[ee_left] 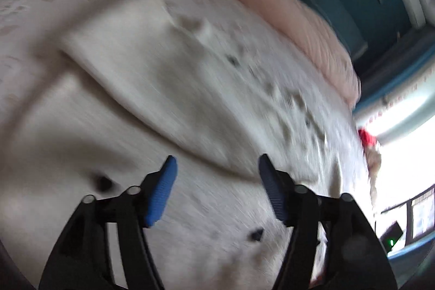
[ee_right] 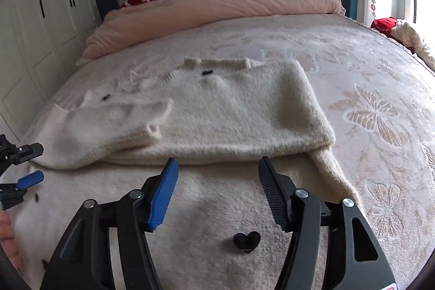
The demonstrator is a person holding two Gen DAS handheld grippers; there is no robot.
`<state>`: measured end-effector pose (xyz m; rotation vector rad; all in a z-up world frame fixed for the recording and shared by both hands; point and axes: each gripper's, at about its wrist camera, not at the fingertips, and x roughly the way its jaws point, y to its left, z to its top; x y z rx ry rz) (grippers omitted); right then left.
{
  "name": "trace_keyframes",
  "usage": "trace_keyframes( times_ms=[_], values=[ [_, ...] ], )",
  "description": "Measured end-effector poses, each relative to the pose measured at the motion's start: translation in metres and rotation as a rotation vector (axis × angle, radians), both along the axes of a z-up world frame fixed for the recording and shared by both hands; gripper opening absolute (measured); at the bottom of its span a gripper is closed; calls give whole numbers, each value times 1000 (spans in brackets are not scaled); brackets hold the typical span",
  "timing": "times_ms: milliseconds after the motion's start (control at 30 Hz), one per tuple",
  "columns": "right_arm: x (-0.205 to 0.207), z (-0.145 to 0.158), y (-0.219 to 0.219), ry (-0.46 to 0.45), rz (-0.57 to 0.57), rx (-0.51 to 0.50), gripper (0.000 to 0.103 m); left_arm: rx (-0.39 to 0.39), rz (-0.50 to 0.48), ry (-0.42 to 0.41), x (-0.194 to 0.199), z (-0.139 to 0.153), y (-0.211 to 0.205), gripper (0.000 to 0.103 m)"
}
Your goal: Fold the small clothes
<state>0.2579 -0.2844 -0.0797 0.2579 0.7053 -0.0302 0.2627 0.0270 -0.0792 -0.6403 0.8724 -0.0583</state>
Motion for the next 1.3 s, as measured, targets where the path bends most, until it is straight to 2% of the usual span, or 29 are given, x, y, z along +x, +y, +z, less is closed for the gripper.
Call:
trace_keyframes(
  times_ms=[67, 100, 233, 300, 367, 400, 433, 467, 500, 567, 633, 700, 767, 833, 867, 900, 967, 1033, 1100, 1133, 1233, 1300],
  values=[
    [8, 12, 5, -19, 32, 75, 76, -8, 104, -27, 1, 9, 43, 77],
    [19, 14, 9, 9, 50, 104, 79, -31, 139, -12, 10, 5, 60, 78],
    [70, -4, 29, 169, 101, 278, 79, -229, 249, 82, 35, -19, 101, 78],
    [88, -18, 40, 234, 93, 330, 78, -319, 301, 92, 42, -27, 112, 78],
    [98, -20, 49, 247, 74, 330, 54, -371, 329, 89, 43, -29, 119, 78],
    [104, -19, 53, 260, 85, 341, 12, -373, 333, 89, 44, -29, 118, 78],
    [110, -17, 54, 272, 99, 388, 10, -370, 339, 86, 43, -29, 120, 74],
    [113, -7, 52, 243, 100, 441, 10, -369, 348, 73, 46, -27, 120, 70],
    [116, 9, 51, 203, 110, 452, 10, -379, 349, 57, 50, -26, 119, 61],
    [121, 49, 51, 111, 148, 433, 10, -410, 362, 24, 61, -22, 121, 44],
    [121, 89, 46, 15, 168, 424, 9, -440, 358, 19, 76, -18, 121, 12],
    [115, 126, 34, -85, 163, 389, 9, -437, 351, 13, 82, -12, 119, 9],
    [104, 147, 14, -156, 146, 352, 9, -408, 316, 2, 78, -5, 115, 8],
    [98, 138, -2, -139, 100, 242, 9, -345, 250, 28, 82, -9, 95, 8],
    [97, 118, -12, -89, 61, 182, 9, -327, 230, 57, 84, -17, 85, 8],
    [98, 91, -25, -27, 23, 164, 9, -311, 229, 93, 82, -28, 77, 7],
    [97, 28, -56, 129, -53, 209, 9, -293, 242, 142, 82, -45, 69, 7],
    [88, -15, -80, 217, -100, 286, 9, -302, 263, 157, 75, -59, 64, 7],
    [77, -27, -89, 199, -103, 381, 8, -266, 254, 137, 73, -56, 60, 7],
    [76, -24, -89, 186, -98, 386, 8, -239, 243, 135, 75, -54, 58, 7],
    [76, -11, -85, 135, -69, 344, 8, -211, 232, 136, 80, -53, 57, 7],
    [81, -29, -84, 205, -65, 293, 9, -175, 218, 127, 80, -53, 54, 7]
  ],
)
